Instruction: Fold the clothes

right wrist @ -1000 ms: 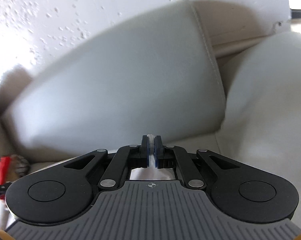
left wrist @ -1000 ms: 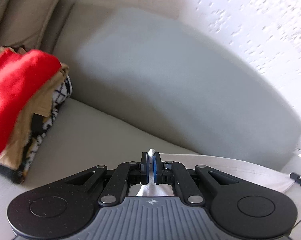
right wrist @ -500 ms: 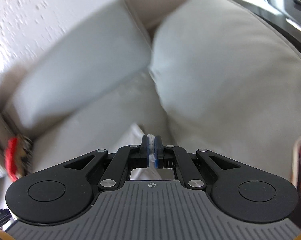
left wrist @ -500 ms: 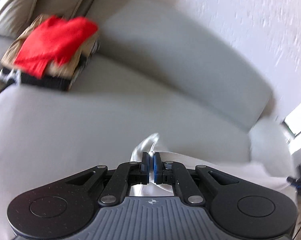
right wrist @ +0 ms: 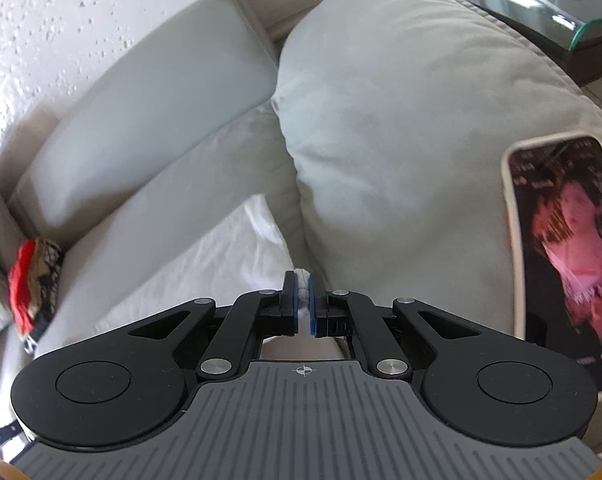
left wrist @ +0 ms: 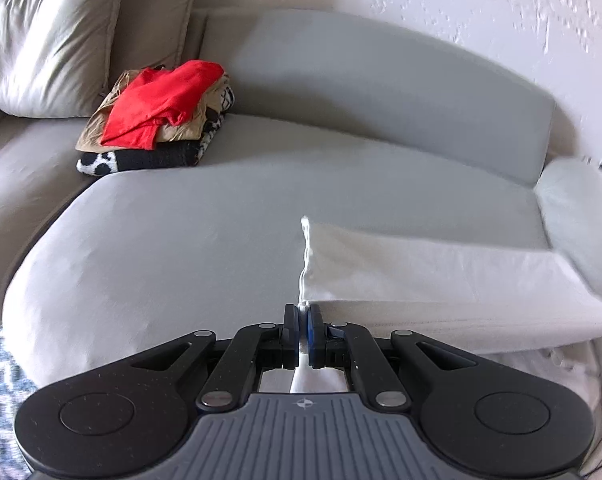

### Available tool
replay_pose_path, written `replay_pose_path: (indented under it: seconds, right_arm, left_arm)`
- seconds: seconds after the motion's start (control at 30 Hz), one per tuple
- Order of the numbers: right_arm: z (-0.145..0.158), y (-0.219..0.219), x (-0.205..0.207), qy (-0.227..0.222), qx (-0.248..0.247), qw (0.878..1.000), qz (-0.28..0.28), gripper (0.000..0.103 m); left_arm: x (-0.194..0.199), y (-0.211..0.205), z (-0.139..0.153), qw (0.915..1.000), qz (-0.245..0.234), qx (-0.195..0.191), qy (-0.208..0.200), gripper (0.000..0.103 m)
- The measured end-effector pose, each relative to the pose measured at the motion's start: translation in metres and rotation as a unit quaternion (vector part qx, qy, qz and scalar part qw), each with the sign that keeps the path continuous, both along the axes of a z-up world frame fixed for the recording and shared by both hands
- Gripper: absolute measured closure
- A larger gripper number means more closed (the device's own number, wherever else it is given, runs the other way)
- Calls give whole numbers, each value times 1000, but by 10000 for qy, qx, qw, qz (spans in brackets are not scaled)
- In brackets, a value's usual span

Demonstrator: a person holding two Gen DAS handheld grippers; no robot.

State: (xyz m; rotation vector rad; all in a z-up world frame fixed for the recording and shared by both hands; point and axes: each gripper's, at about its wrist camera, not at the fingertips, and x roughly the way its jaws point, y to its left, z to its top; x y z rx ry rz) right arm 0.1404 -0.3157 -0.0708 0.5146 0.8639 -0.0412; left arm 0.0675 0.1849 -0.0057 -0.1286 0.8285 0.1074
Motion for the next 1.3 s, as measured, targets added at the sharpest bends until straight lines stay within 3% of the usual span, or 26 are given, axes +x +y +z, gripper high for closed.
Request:
replay_pose_path:
  seconds: [0.27, 0.4, 0.47, 0.5, 0.57, 0.7, 0.8, 0.87, 0.93, 0.97, 1.03, 1.1, 1.17, 1.3]
  right_arm:
    - [-18, -3, -12, 157, -63, 9998, -103, 99]
    - [-29, 0, -8, 382, -129, 9992, 7, 98]
    - [-33, 2, -8, 488, -181, 9986, 61, 93]
    - [-29, 3, -11, 468, -229, 9986, 38, 82]
    - [-21, 5, -19, 364, -340, 9988, 19, 74]
    - [6, 20, -34, -48, -601, 9975, 373, 57]
    - [10, 40, -28, 0, -650, 9952, 731, 57]
    - [8, 50, -21, 32, -642, 9946, 819, 56]
    - [4, 59, -12, 85, -564, 9941, 925, 56]
    - [1, 63, -5, 151, -433, 9937, 1019, 56]
    - [-6, 72, 10, 375, -296, 9913, 1229, 56]
    - [-13, 85, 29, 641, -338, 9857, 1519, 56]
    - [-17, 91, 37, 894, -427, 9804, 1704, 56]
    - [-24, 96, 42, 1390, -641, 9679, 1996, 54]
  left_arm:
    - [-11, -16, -25, 9980, 54, 367, 515, 100]
    - [-9, -22, -42, 9930, 24, 717, 938, 100]
    - [-8, -25, -51, 9892, 10, 908, 1146, 87]
    - [-9, -28, -51, 9867, 19, 1083, 1213, 84]
    - [-17, -32, -40, 9857, 100, 1285, 1085, 68]
    - [-41, -41, -10, 9890, 215, 1392, 458, 66]
    - [-49, -52, 7, 9917, 251, 1262, 21, 65]
    - [-43, -61, 11, 9883, 432, 1458, -138, 64]
    - [-33, -65, 11, 9790, 854, 1827, -299, 64]
    - [-31, -67, 13, 9798, 803, 1785, -407, 73]
    - [-26, -72, 16, 9826, 618, 1650, -594, 72]
    - [-8, -85, 8, 9950, -400, 861, -302, 70]
    - [16, -97, -9, 9954, -909, 271, 139, 68]
    - [51, -117, -40, 9909, -1097, 465, 628, 71]
